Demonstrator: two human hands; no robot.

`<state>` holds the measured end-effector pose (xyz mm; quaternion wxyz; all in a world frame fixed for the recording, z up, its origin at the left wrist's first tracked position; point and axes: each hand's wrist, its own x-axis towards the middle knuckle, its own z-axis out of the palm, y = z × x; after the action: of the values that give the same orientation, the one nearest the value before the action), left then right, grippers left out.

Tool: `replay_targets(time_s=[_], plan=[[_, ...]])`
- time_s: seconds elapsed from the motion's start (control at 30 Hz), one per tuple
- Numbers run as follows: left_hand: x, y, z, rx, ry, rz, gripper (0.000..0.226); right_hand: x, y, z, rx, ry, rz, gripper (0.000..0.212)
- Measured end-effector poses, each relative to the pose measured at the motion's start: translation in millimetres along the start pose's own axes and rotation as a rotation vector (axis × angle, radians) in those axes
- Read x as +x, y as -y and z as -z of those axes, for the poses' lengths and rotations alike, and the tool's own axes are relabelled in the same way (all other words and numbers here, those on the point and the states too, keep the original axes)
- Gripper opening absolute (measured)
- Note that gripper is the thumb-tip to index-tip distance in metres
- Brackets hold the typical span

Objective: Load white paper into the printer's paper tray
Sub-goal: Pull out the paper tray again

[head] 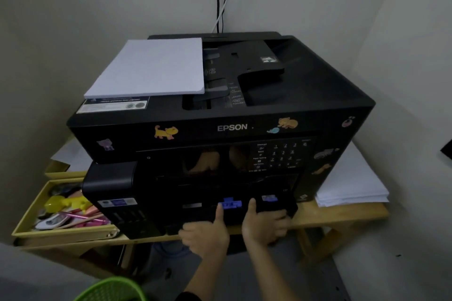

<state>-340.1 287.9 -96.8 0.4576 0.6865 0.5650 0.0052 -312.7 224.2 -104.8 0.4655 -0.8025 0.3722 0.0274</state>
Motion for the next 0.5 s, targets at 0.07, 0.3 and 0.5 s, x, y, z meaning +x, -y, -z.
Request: replay_targets(time_s=[0.07,0.3,0.5], plan=[[-0.3,8.6,2.7,0.312,-0.113,-0.285,0.089,-1.5,-8.6,-2.3,-0.243,-0.115,0.331,0.072],[25.7,6.3,-3.3,0.765,0.034,-0.778,0.069,18.8,-22.4,-13.2,-0.690,-0.046,0.807,0.050],[44.4,2.9,0.4,0.949,0.144,-0.779,0.074,41.2,-27.1,-11.3,-0.789,0.096,0.880,0.074]])
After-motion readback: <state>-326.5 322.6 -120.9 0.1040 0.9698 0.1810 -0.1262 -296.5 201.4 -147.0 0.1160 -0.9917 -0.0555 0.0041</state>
